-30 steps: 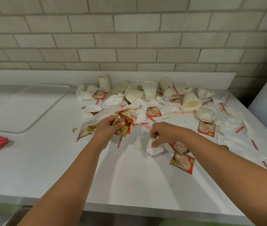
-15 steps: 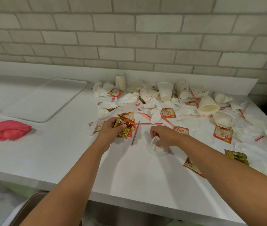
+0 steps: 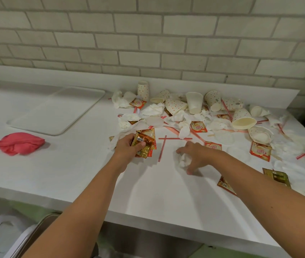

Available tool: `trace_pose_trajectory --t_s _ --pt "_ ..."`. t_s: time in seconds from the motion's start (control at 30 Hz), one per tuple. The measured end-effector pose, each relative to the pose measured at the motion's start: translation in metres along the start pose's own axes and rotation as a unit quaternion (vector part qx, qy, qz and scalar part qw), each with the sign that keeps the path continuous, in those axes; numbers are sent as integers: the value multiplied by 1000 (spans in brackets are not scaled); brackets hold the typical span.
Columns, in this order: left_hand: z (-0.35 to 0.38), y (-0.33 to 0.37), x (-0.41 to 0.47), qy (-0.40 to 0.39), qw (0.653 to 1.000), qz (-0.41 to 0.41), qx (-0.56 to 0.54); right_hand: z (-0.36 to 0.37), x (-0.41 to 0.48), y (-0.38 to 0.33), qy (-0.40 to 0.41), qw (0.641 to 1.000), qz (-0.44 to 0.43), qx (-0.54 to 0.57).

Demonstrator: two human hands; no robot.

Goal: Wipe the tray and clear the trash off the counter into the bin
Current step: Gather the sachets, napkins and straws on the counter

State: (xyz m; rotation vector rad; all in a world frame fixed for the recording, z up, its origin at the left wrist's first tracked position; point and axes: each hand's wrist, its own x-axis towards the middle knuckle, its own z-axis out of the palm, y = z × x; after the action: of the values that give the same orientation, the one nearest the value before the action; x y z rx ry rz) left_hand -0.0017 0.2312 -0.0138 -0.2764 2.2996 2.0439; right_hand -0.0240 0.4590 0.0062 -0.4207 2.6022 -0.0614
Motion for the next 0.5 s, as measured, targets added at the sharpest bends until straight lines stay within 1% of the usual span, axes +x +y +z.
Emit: trace_pose_trajectory --t_s 0.07,0.17,0.27,0.4,0.5 --pt "-2 0 -1 -2 1000 0 5 3 2 -1 14 1000 7 -9" --pt "-8 -1 -4 -7 1000 5 4 4 3 -3 12 1000 25 4" --pt "-21 -4 -10 -20 1000 13 4 5 2 -9 30 999 26 20" --pt "-42 -8 -18 -21 1000 14 15 5 8 -24 57 995 -17 79" --pt "-63 -9 -28 -18 999 15 27 0 6 -54 60 978 -69 186"
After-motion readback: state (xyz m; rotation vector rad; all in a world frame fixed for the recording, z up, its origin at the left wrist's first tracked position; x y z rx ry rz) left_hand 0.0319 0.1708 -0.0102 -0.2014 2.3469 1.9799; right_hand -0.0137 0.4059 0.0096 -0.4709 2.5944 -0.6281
